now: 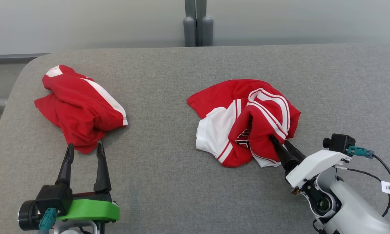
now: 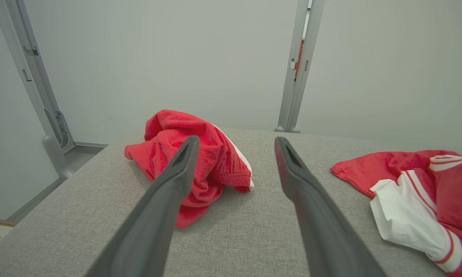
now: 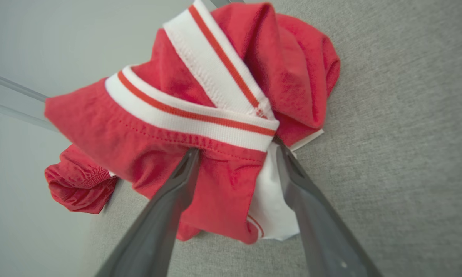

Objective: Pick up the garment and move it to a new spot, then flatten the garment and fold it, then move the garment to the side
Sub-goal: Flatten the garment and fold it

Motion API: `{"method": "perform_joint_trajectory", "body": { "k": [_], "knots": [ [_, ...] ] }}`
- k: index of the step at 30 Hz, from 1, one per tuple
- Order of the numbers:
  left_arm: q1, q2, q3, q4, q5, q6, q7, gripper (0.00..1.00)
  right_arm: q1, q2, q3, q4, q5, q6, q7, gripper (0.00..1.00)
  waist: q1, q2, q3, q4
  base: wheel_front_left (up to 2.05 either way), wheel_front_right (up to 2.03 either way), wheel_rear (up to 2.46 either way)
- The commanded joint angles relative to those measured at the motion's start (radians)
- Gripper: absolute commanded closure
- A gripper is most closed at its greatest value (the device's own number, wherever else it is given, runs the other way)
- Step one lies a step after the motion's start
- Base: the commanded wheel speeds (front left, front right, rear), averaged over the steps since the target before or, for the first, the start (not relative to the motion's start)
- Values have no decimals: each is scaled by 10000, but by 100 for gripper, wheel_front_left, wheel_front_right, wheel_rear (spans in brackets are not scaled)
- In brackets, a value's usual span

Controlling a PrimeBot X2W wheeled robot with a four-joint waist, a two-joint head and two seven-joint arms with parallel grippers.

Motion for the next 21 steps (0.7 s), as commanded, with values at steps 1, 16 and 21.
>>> {"method": "perform_joint_trajectory", "body": {
  "k": [1,16,21],
  "knots": [
    [-184,28,29,41,44,-54,-2,0,-174,-188,93,17,176,8,-149,22,0,0,86,128,0,0,0],
    [159,-91,103,180,-86,-60,-2,0,-277,-1517,837,-2007,1163,8,-1780,100,0,0,-317,-410,0,0,0],
    [-7,-126,89,128,-95,-118,-2,0,-581,-1951,-138,-2774,2158,8,-2018,100,0,0,-45,-883,0,0,0]
  ]
}}
